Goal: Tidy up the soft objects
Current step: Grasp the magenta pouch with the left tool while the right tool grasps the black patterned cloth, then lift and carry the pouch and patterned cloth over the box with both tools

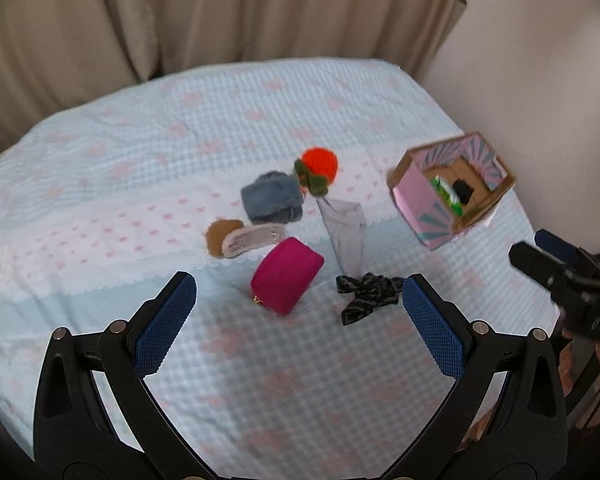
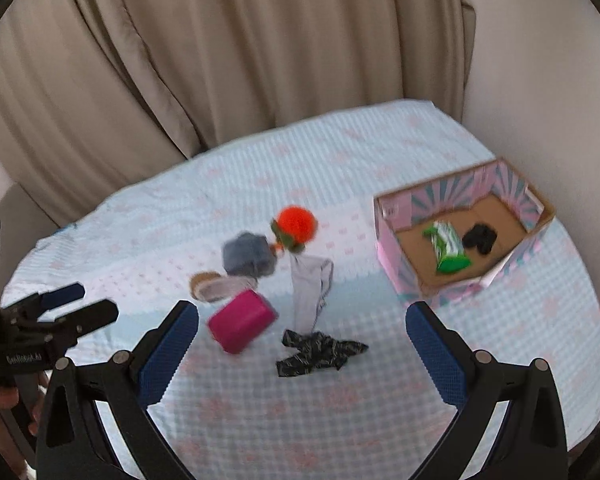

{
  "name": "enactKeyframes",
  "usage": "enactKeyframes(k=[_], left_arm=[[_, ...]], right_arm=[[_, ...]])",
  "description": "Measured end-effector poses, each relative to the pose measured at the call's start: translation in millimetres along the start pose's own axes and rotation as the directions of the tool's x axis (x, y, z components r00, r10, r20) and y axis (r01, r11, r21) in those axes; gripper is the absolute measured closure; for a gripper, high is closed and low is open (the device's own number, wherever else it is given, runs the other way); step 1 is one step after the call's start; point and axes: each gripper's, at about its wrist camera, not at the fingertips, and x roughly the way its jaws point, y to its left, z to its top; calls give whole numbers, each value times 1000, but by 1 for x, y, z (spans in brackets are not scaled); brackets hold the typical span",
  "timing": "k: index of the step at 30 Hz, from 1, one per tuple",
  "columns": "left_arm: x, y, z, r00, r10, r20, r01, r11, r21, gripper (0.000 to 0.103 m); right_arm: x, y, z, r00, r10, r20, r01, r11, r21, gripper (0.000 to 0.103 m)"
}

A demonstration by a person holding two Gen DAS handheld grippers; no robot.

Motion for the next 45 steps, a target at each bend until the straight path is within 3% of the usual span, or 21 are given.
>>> enactKeyframes(k=[10,20,24,32,34,45], left_arm=[[136,9,-5,988,-18,-151,33,995,99,0],[229,-8,-30,968,9,-252,49,973,227,2],[247,-10,-34,969,36,-245,32,963,269,3],[270,-10,-35,963,57,-264,29,950,311,15],[270,-12,-35,963,55,-263,35,945,327,24],[270,-25,-30,963,42,-266,52,941,335,49]], right_arm=[[107,-10,-54,994,-36,-104,40,999,38,0],[180,-17,-93,985,-78,-156,85,996,39,0],[197,-19,-96,984,-92,-152,96,995,17,0],[215,-15,-102,977,-132,-166,119,989,-88,24],[216,-14,-104,977,-135,-165,120,988,-99,30],[214,-14,-99,978,-122,-172,106,990,-96,51]])
